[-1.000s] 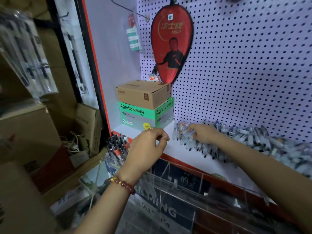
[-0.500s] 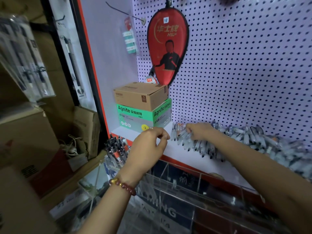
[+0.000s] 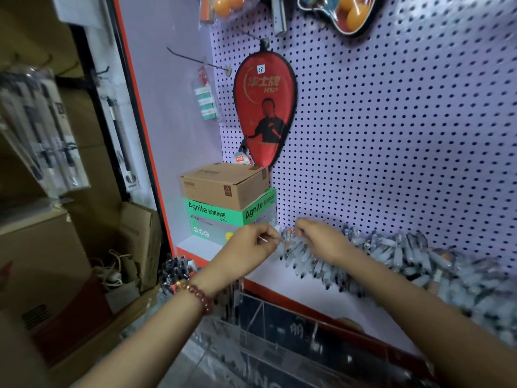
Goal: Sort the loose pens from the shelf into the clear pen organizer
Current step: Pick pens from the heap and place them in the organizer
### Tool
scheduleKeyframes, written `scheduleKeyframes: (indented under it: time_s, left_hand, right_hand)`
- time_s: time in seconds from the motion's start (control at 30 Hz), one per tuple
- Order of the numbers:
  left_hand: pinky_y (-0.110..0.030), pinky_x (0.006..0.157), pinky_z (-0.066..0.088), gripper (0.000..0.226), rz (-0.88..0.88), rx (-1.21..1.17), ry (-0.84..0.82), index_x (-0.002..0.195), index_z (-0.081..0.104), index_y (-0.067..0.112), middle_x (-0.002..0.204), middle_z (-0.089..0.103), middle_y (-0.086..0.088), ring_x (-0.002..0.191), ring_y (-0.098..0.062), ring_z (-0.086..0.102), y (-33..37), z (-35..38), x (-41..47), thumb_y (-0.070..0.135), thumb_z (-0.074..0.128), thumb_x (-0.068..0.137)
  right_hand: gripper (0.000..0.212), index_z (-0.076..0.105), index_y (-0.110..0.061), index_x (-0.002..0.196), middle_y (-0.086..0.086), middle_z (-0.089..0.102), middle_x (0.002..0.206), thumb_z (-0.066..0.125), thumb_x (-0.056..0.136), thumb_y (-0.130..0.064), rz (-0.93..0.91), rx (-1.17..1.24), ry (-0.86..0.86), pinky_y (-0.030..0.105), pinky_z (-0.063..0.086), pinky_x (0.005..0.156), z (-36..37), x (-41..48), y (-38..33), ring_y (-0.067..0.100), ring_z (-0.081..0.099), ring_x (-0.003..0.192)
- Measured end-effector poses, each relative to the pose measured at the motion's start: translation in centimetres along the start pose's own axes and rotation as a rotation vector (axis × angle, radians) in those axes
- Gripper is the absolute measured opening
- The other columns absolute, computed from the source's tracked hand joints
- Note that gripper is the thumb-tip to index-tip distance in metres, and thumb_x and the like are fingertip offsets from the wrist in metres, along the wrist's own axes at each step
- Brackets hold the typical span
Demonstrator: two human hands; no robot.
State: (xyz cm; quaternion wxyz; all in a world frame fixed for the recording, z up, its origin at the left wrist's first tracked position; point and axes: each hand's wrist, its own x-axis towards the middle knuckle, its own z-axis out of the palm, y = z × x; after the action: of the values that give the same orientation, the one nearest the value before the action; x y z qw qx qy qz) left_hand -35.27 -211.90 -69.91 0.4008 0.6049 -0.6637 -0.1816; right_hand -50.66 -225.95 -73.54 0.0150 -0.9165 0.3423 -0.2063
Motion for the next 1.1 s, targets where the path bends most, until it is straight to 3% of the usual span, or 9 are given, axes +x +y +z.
scheduleKeyframes:
  time_s: [0.1,0.2,0.33,0.5,0.6,0.67,0.77,0.9,1.1]
  left_hand:
    - [-0.025,0.079,0.049,0.015,-0.189,-0.198,-0.036,0.11,0.052,0.016,0.095,0.059,0.001,0.091,-0.015,0.059,1.0,0.4,2.4,0.014,0.052,0.096]
    - [-0.028,0.08,0.05,0.019,-0.273,-0.503,-0.105,0.107,0.05,0.007,0.101,0.059,-0.013,0.089,-0.017,0.058,1.3,0.9,4.0,0.022,0.051,0.095]
    - [-0.023,0.054,0.051,0.014,-0.333,-1.044,-0.092,0.1,0.047,0.011,0.08,0.053,-0.009,0.062,-0.013,0.058,1.2,1.5,4.7,0.014,0.034,0.103]
    - [-0.027,0.082,0.055,0.021,-0.292,-0.963,-0.121,0.114,0.058,0.003,0.095,0.062,-0.011,0.091,-0.019,0.06,0.1,2.4,4.7,0.006,0.047,0.096]
    - [-0.02,0.066,0.057,0.019,-0.235,-0.904,-0.05,0.111,0.059,0.011,0.086,0.062,-0.006,0.072,-0.01,0.065,0.2,2.1,4.5,0.008,0.045,0.099]
    - [-0.015,0.054,0.051,0.018,-0.236,-0.826,0.076,0.109,0.059,0.012,0.076,0.058,-0.003,0.058,-0.005,0.061,-0.1,1.6,4.4,0.006,0.044,0.1]
    - [-0.014,0.048,0.039,0.021,-0.221,-0.602,0.128,0.117,0.058,0.008,0.07,0.048,0.0,0.057,-0.007,0.046,-1.0,0.8,4.2,0.009,0.045,0.1]
    - [-0.014,0.048,0.037,0.02,-0.181,-0.514,0.112,0.114,0.059,0.011,0.073,0.046,0.002,0.059,-0.006,0.042,-1.3,0.0,4.3,0.009,0.045,0.1]
    - [-0.013,0.049,0.038,0.019,-0.178,-0.508,0.11,0.11,0.06,0.014,0.072,0.049,0.002,0.06,-0.006,0.045,-1.3,-0.4,4.3,0.008,0.046,0.099]
  right_hand:
    - [0.027,0.042,-0.022,0.078,-0.013,0.046,0.086,0.049,0.089,0.001,-0.184,0.187,0.218,0.021,0.047,0.074,-1.8,-0.8,-2.3,0.002,0.054,0.083]
    - [0.029,0.048,-0.022,0.075,-0.022,0.044,0.093,0.057,0.086,0.003,-0.274,0.372,0.296,0.011,0.044,0.082,-2.5,-1.6,-4.1,-0.01,0.051,0.092]
    - [0.026,0.054,-0.016,0.072,-0.013,0.049,0.094,0.06,0.082,0.008,-0.331,0.44,0.307,0.024,0.048,0.077,-2.3,-2.4,-3.4,0.006,0.055,0.089]
    - [0.016,0.054,-0.021,0.071,-0.019,0.048,0.095,0.046,0.082,-0.012,-0.436,0.395,0.166,0.034,0.047,0.072,-1.9,-4.0,-4.3,0.012,0.054,0.085]
    - [0.012,0.051,-0.021,0.076,-0.014,0.048,0.097,0.046,0.081,-0.012,-0.437,0.376,0.434,0.033,0.047,0.057,-1.5,-4.0,-3.6,0.014,0.055,0.071]
    - [0.018,0.05,-0.022,0.078,-0.015,0.049,0.092,0.047,0.083,-0.005,-0.245,0.395,0.574,0.029,0.046,0.053,-1.4,-2.9,-1.8,0.01,0.052,0.065]
    - [0.024,0.056,-0.027,0.091,-0.013,0.056,0.102,0.05,0.092,-0.004,0.095,0.416,0.325,0.034,0.053,0.07,-0.8,-0.2,1.9,0.024,0.06,0.075]
    - [0.042,0.055,-0.026,0.131,-0.005,0.046,0.128,0.054,0.092,-0.009,0.05,-0.01,-0.217,0.027,0.045,0.078,0.9,2.8,2.8,0.017,0.056,0.099]
    - [0.034,0.062,-0.019,0.112,-0.001,0.063,0.116,0.051,0.089,0.003,0.048,-0.21,-0.357,0.025,0.044,0.076,2.7,4.5,0.9,0.015,0.059,0.094]
